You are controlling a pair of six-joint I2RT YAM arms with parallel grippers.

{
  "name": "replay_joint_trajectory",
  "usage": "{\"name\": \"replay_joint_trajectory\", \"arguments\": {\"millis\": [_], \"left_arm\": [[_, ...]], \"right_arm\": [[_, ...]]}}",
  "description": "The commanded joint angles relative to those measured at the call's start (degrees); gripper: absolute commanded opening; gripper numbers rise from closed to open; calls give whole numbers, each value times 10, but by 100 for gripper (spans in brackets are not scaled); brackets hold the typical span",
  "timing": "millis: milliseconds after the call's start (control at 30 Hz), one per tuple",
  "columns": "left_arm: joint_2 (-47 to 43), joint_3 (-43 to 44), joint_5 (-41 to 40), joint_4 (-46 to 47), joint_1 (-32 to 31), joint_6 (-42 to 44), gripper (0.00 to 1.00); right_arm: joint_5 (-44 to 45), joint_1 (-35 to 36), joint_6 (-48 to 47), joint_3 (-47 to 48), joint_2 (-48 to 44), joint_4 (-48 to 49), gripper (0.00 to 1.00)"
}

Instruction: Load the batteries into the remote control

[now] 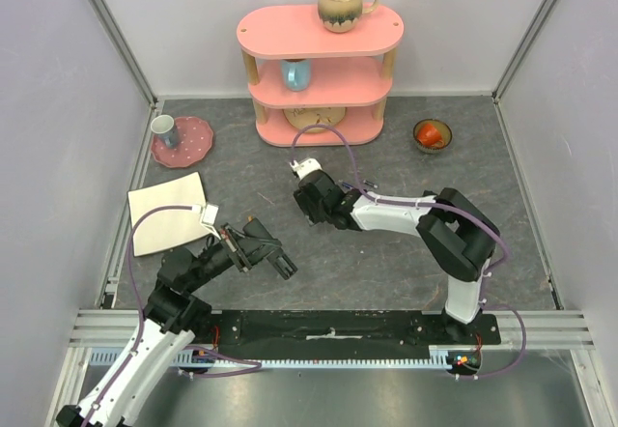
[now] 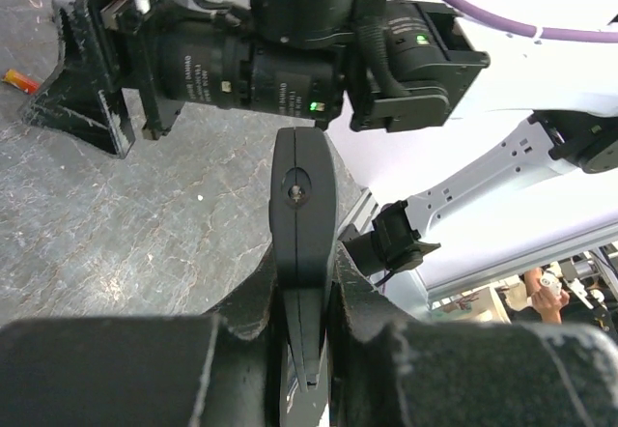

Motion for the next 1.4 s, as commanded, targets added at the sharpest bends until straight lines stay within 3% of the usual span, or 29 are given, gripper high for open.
{"name": "replay_joint_trajectory", "arguments": {"millis": [0, 367, 833, 1367], "left_arm": [[-15, 24, 8, -24, 2, 31, 2], [-14, 19, 5, -20, 2, 30, 2], [0, 13, 9, 7, 2, 24, 2], [9, 5, 13, 24, 2, 15, 2]], "right_arm": [[-16, -11, -15, 27, 20, 0, 63], [-30, -30, -16, 17, 47, 6, 60], [-114, -64, 23, -21, 61, 31, 52], [-121, -67, 34, -47, 54, 13, 49]]}}
